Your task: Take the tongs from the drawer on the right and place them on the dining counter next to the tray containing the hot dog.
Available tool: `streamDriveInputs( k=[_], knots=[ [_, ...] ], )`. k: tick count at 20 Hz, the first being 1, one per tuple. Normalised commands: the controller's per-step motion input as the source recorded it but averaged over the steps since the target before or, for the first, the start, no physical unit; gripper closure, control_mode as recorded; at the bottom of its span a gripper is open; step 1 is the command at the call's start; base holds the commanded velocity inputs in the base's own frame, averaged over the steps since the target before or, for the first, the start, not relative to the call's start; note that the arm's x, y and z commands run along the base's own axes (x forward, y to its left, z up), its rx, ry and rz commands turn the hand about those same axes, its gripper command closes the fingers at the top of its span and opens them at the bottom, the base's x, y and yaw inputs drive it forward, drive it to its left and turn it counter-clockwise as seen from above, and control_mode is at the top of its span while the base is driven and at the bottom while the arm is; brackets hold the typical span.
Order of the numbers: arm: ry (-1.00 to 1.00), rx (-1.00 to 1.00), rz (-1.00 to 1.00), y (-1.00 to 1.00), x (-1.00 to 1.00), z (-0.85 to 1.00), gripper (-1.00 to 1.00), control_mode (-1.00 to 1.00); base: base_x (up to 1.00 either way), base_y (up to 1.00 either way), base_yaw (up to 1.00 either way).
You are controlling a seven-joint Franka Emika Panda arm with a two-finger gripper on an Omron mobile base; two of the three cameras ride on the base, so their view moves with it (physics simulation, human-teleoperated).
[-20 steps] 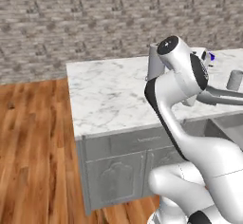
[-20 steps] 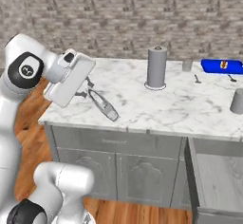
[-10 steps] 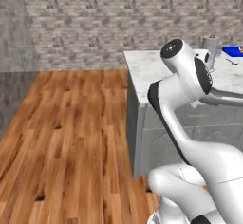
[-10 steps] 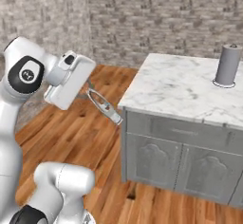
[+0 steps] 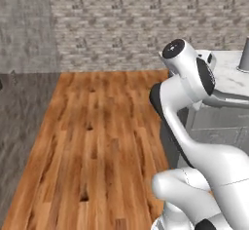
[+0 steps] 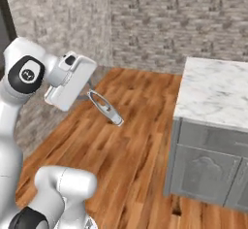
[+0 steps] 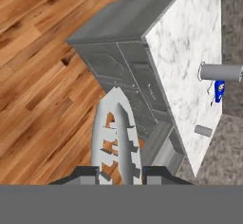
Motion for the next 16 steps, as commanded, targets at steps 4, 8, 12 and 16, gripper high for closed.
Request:
streamDriveInputs(
  k=[4, 8, 12, 16],
  knots=[
    [0.00, 0.00, 0.00, 0.00, 0.00, 0.00, 1.00, 1.00, 0.73, 1.00, 0.00],
    [0.00, 0.00, 0.00, 0.00, 0.00, 0.00, 1.00, 1.00, 0.99, 1.00, 0.00],
    [0.00, 0.00, 0.00, 0.00, 0.00, 0.00, 1.00, 1.00, 1.00, 1.00, 0.00],
    [0.00, 0.00, 0.00, 0.00, 0.00, 0.00, 1.00, 1.00, 1.00, 0.34, 0.02]
  ],
)
